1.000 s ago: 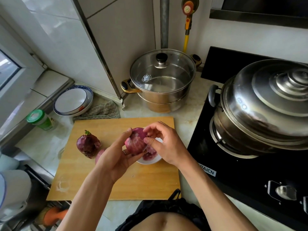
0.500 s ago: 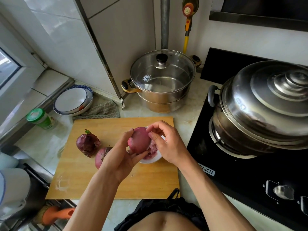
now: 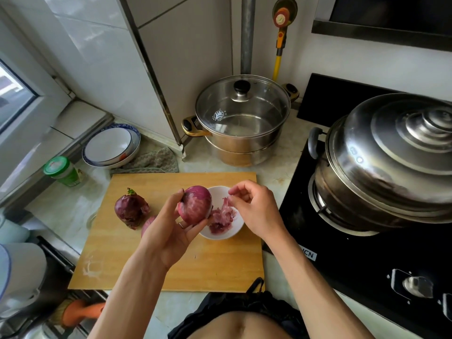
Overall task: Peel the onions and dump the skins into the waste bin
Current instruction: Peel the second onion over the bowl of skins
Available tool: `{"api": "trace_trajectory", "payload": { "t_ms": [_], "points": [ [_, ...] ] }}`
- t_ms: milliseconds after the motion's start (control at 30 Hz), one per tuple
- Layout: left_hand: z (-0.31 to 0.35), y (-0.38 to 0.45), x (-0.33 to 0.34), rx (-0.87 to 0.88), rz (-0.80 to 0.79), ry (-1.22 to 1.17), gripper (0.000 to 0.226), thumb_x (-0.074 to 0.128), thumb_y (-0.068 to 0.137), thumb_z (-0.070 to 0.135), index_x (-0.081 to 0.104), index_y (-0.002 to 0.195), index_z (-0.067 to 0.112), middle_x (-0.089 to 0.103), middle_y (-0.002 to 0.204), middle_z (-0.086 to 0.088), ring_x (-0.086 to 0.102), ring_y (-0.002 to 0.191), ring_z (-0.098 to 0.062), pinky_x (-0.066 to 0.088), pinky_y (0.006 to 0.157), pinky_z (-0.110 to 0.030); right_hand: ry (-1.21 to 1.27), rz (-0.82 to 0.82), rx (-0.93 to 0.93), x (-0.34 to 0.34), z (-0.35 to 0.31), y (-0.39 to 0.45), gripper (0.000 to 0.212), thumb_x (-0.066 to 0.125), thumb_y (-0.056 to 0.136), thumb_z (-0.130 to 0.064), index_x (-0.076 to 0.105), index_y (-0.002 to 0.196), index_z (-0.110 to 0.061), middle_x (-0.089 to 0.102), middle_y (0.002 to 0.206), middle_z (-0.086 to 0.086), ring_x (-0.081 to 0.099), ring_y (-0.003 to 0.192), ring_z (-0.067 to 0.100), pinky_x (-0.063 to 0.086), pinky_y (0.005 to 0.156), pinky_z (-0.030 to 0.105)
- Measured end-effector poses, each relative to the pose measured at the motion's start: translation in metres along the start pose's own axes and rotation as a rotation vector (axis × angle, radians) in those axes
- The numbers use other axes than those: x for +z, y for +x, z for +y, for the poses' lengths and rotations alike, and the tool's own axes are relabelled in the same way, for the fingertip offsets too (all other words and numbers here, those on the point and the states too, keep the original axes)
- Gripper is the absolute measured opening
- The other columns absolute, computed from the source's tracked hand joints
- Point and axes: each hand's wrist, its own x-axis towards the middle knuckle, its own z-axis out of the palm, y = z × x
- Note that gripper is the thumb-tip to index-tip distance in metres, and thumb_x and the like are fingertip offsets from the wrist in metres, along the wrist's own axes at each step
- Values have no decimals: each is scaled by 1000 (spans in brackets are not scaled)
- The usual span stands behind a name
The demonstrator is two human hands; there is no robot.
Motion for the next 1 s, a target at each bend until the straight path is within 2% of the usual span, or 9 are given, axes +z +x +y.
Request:
{"api": "trace_trajectory", "payload": {
  "t_ms": [100,167,267,400,533,667,833,933,1000],
  "points": [
    [-1,0,1,9,8,27,61,74,83,36,62,134,3,68,122,-30,71,109,-42,65,70,-37,-108,-4,0,7,6,1,4,72,89,-11,74,89,-14,71,77,-10,65,70,1,48,64,12],
    [-3,-1,1,24,20,44,56,74,84,35,65,130,5,67,123,-29,73,106,-40,62,77,-41,-147,2,-26,9,6,1,8,70,92,-14,77,95,-12,74,85,-6,66,77,3,50,69,12],
    [-4,-2,1,27,25,67,51,73,87,35,66,129,7,67,125,-28,73,106,-41,61,79,-43,-139,-4,-51,9,4,-1,12,69,92,-14,78,100,-11,76,91,-6,67,82,2,51,75,12],
    [-6,-6,-1,-14,-18,103,69,74,80,49,63,134,6,69,124,-28,73,109,-38,66,70,-36,-42,-38,-71,8,-2,-6,14,71,90,-18,77,103,-16,74,95,-12,68,87,2,54,79,20],
    [-5,-9,-2,-7,-88,155,74,68,79,56,63,135,7,70,124,-25,76,94,-31,65,64,-33,81,-184,-101,7,-12,-12,39,70,86,-36,69,123,-23,70,118,-11,66,106,5,56,85,24],
    [-6,-11,1,20,-173,169,69,59,87,56,62,135,5,72,122,-22,77,86,-25,64,67,-31,115,-284,-117,5,-16,-16,60,78,80,-38,59,136,-28,61,134,-11,60,117,5,50,90,15],
    [-6,-13,3,76,-197,170,62,58,94,49,62,134,3,70,126,-24,75,100,-28,64,76,-32,87,-188,-223,10,-11,-18,57,83,81,-27,63,133,-18,60,133,-8,57,122,7,50,92,17],
    [-10,-12,4,84,-166,163,55,61,91,41,65,127,0,75,109,-21,75,81,-23,63,66,-30,18,-45,-371,14,-13,-18,45,82,82,-21,68,123,-11,62,122,-3,59,116,8,46,93,15],
    [-13,-11,3,74,-147,149,55,62,88,39,65,125,-1,75,92,-15,73,71,-20,62,62,-30,13,-30,-398,14,-15,-16,39,81,83,-18,69,119,-10,63,117,-1,60,112,9,45,92,14]
  ]
}}
